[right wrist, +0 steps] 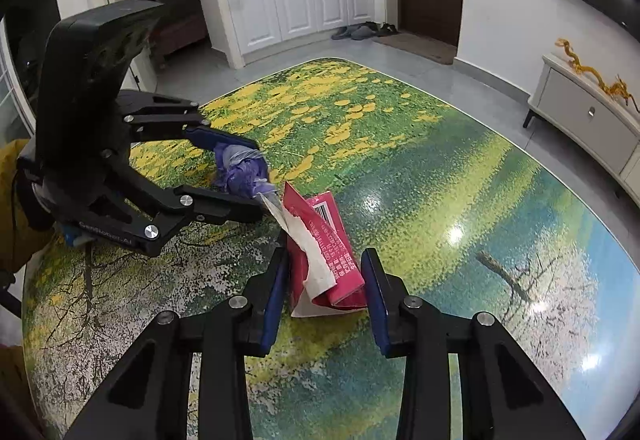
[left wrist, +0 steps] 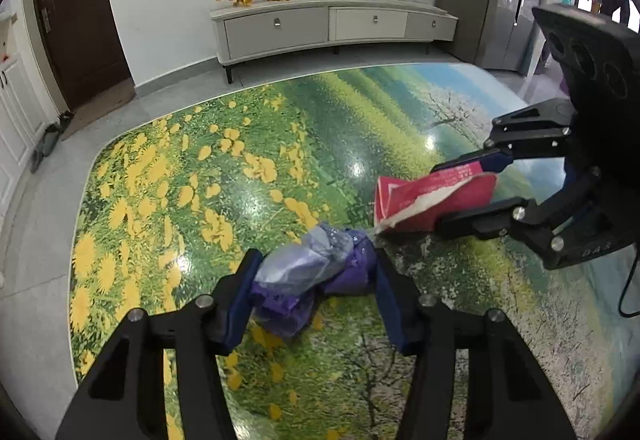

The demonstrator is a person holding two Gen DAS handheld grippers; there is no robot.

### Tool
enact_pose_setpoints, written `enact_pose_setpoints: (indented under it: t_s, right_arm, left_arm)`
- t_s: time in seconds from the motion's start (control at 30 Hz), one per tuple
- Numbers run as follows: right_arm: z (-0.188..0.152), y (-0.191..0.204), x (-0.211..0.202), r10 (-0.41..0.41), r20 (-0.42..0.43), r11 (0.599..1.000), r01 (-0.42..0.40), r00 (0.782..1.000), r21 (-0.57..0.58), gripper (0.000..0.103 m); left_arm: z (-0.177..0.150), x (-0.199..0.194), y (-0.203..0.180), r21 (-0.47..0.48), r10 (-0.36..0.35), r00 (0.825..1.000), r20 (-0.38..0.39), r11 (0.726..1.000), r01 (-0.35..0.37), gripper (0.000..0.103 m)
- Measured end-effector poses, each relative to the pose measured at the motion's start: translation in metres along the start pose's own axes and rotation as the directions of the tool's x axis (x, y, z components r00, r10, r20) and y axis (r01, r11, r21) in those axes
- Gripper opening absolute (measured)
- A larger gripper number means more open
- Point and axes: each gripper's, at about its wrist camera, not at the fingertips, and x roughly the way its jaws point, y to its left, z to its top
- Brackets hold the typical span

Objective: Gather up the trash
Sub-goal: 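Grasp the purple bag with the left gripper while the right grasps the red barcode box, then carry the purple bag and red box over the white bin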

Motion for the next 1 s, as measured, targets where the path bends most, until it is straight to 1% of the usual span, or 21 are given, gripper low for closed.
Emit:
enact_pose_setpoints:
  t_s: [0.17, 0.27, 0.37, 0.47, 0.5, 0.6, 0.77, 1.0]
  right_arm:
    - [-0.011, 0.003, -0.012, -0.025, -0.003, 0.999, 0.025, 1.000, 0.045, 0.034]
    - [-0.024, 0.008, -0.024, -0.040, -0.008, 0.997, 0.040, 0.999, 0.071, 0.033]
    - [-0.041, 0.012, -0.039, -0.059, -0.015, 0.993, 0.060, 0.998, 0.104, 0.032]
    - [-0.055, 0.018, -0.051, -0.071, -0.019, 0.989, 0.073, 0.997, 0.129, 0.032]
    - [-0.060, 0.019, -0.055, -0.070, -0.018, 0.988, 0.072, 0.997, 0.140, 0.007]
    - [-0.074, 0.022, -0.068, -0.093, -0.017, 0.980, 0.095, 0.995, 0.177, 0.006]
    - [-0.093, 0.028, -0.083, -0.114, -0.031, 0.968, 0.118, 0.993, 0.223, 0.005]
    - [-0.111, 0.044, -0.109, -0.126, -0.002, 0.959, 0.122, 0.992, 0.257, 0.005]
  left_arm:
    - [-0.008, -0.010, -0.020, 0.005, 0.081, 0.997, -0.003, 0.997, -0.081, 0.051]
    - [-0.015, -0.020, -0.040, 0.036, 0.149, 0.989, 0.009, 0.988, -0.149, 0.051]
    - [-0.022, -0.032, -0.057, 0.044, 0.185, 0.983, 0.018, 0.982, -0.185, 0.051]
    - [-0.030, -0.043, -0.071, 0.049, 0.198, 0.980, 0.021, 0.979, -0.199, 0.051]
    - [-0.032, -0.045, -0.073, 0.048, 0.197, 0.980, 0.023, 0.979, -0.198, 0.051]
    - [-0.041, -0.053, -0.085, 0.031, 0.171, 0.985, 0.017, 0.985, -0.172, 0.051]
    - [-0.052, -0.068, -0.112, 0.048, 0.145, 0.989, 0.029, 0.988, -0.146, 0.051]
    - [-0.061, -0.088, -0.144, 0.080, 0.157, 0.987, 0.043, 0.984, -0.160, 0.051]
